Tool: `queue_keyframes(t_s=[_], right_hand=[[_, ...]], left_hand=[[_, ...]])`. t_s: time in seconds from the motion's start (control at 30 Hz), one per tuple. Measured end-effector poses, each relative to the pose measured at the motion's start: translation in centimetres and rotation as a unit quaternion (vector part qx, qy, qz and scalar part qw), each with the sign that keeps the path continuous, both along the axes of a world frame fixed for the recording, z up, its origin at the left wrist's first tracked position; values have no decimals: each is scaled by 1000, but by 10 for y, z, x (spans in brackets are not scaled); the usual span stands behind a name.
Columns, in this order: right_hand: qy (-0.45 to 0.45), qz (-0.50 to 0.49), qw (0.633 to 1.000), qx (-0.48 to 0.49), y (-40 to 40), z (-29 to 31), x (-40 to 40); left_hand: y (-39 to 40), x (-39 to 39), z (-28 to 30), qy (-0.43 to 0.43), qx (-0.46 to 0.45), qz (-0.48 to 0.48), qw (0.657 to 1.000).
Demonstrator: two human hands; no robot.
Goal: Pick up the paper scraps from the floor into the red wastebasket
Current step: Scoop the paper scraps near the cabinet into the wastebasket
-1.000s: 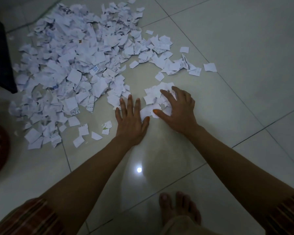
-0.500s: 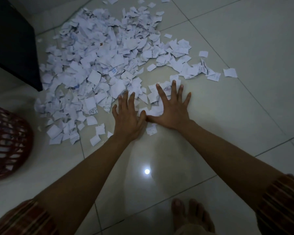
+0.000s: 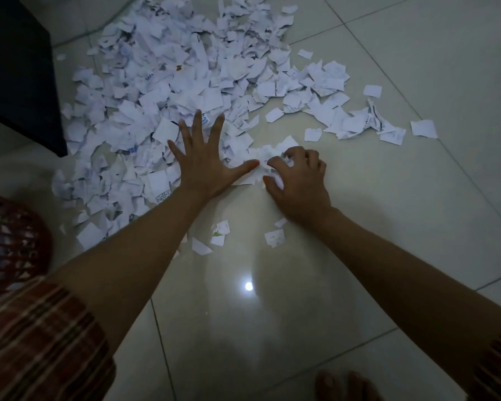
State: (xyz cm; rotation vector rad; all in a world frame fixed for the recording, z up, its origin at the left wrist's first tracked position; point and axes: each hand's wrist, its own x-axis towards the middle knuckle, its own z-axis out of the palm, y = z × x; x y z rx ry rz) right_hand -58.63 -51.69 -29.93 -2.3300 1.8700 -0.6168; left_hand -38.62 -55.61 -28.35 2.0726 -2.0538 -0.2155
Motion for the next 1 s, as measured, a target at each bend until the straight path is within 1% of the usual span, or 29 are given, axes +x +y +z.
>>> queue_keyframes(t_s=[0.1, 0.2, 0.23, 0.3, 0.4, 0.47, 0.53, 0.63, 0.67, 0.73, 0.87, 0.93, 1.0], right_hand=[[9, -2, 1000, -5, 0, -2, 3], [-11, -3, 1000, -22, 1, 0, 3], [-17, -3, 1000, -23, 2, 1, 3], [-22, -5, 1000, -15, 1, 1, 3], [-3, 10, 1000, 0, -2, -1, 1], [3, 20, 1000, -14, -2, -3, 1], [5, 25, 999, -36, -2, -4, 1], [17, 34, 998, -59, -1, -3, 1], [17, 35, 997, -63, 1, -4, 1], [-5, 39, 997, -60, 4, -3, 1], [-37, 87, 995, -14, 3, 5, -4], [-46, 106, 993, 15, -1, 7, -11], [-66, 124, 990, 21, -2, 9, -16]], left_hand=[[-20, -1, -5, -10, 30, -17, 999], [-27, 2, -14, 0, 64, -28, 998], [-27, 3, -16, -2, 56, -26, 998], [-25, 1, -18, -6, 10, -20, 1000], [-21, -1, -16, 14, -44, -17, 999], [-17, 0, -15, 23, -73, -32, 997], [-14, 2, -15, 8, -94, -61, 994], [-8, 5, -12, -11, -82, -99, 992], [-5, 5, -10, 1, -79, -108, 991], [2, 4, -3, 40, -46, -111, 992], [10, 0, 9, 74, 20, -101, 992], [15, -4, 19, 82, 22, -98, 992], [20, -9, 32, 91, 9, -95, 991]])
